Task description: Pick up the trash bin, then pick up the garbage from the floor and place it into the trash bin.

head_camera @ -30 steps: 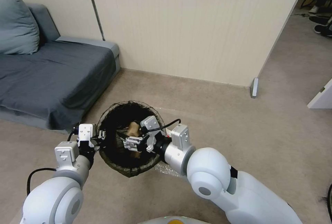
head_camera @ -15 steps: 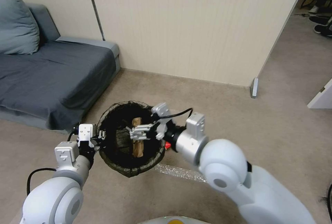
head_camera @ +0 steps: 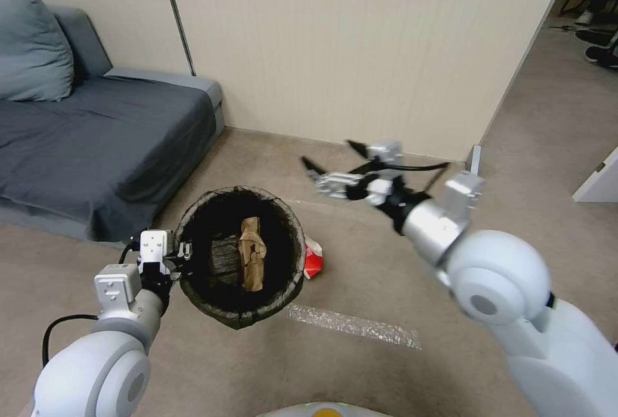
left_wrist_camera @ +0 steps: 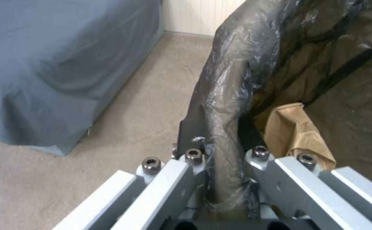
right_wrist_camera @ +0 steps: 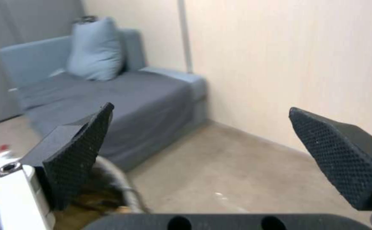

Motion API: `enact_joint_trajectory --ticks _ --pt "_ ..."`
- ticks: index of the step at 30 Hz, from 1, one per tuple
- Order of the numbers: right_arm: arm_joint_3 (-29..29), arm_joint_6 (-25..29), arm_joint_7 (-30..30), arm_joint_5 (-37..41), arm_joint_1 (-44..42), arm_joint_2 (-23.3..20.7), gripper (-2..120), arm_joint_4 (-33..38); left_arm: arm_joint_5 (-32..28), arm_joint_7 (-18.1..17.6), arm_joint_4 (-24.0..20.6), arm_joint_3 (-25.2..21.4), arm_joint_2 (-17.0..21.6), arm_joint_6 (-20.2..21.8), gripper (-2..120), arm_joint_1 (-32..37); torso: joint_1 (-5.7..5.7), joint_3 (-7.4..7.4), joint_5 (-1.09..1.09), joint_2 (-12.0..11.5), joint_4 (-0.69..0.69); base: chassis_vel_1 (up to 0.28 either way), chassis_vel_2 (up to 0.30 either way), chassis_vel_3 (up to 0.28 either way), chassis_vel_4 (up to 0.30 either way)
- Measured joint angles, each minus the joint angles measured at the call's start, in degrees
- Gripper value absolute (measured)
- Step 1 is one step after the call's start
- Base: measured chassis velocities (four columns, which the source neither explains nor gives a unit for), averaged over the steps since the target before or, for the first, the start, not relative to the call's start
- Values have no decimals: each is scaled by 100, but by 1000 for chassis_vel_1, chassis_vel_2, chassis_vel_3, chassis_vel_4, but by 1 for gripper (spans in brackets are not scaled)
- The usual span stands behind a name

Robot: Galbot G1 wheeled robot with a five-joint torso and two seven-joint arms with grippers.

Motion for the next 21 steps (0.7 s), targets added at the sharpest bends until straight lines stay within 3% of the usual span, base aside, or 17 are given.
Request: enact_joint_trajectory --ticks 4,7,9,12,21 --pt "410 291 -99 -595 -834 51 100 44 9 2 0 10 -10 6 2 -2 0 0 -1 0 -1 0 0 0 0" --pt "724 606 -222 -1257 -1575 427 100 8 16 8 -18 -8 -17 9 2 14 0 0 -2 0 -2 0 0 0 0" --pt "802 678 -249 -1402 -1700 581 100 -27 17 9 -29 -16 -17 12 2 22 0 0 -2 0 -1 0 0 0 0" --pt "1065 947 -483 -1959 -2069 1257 100 -206 35 12 -64 -39 -16 49 2 39 0 0 -1 0 -1 0 0 0 0" --pt "1206 1568 -818 -3279 -2633 1847 100 -487 424 330 -197 -279 -165 52 2 208 0 0 -2 0 -1 0 0 0 0"
